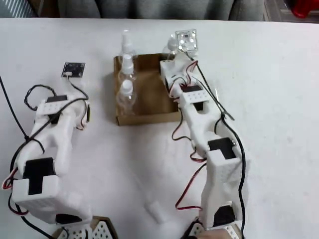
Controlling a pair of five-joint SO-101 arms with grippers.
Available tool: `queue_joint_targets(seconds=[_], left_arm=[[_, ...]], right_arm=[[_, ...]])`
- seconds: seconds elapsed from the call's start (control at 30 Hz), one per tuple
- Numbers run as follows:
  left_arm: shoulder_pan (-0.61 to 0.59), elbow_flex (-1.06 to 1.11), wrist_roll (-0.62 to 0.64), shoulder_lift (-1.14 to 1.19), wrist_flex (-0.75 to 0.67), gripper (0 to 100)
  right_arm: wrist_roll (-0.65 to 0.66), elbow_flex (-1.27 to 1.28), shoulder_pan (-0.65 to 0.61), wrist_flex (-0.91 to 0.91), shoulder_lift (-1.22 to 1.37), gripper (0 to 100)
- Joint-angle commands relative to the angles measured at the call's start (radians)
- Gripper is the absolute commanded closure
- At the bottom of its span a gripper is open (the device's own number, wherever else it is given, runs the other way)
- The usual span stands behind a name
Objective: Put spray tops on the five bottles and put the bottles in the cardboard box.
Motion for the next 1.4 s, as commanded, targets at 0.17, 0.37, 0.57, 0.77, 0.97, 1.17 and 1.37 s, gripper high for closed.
queue_joint_targets(seconds=[0.17, 0.37, 0.57, 0.77, 0.97, 1.17, 1.37], left_arm=[[-0.008, -0.008, -0.012, -0.067, -0.021, 98], [-0.008, -0.002, -0.011, -0.067, -0.043, 98], [-0.008, -0.002, -0.011, -0.067, -0.048, 98], [-0.008, -0.002, -0.011, -0.067, -0.048, 98], [-0.010, -0.002, -0.011, -0.067, -0.048, 98], [-0.012, 0.000, -0.011, -0.067, -0.048, 98], [-0.015, -0.002, -0.011, -0.067, -0.048, 98]], right_arm=[[0.011, -0.031, 0.004, 0.058, 0.005, 98.1], [0.011, -0.031, 0.004, 0.142, 0.001, 98.1], [0.011, -0.029, 0.004, 0.143, 0.007, 98.1], [0.011, -0.029, 0.004, 0.143, 0.010, 98.0], [0.011, -0.029, 0.004, 0.140, 0.010, 90.2], [0.011, -0.009, -0.001, 0.139, 0.012, 81.5], [0.118, -0.003, -0.012, 0.139, 0.012, 81.2]])
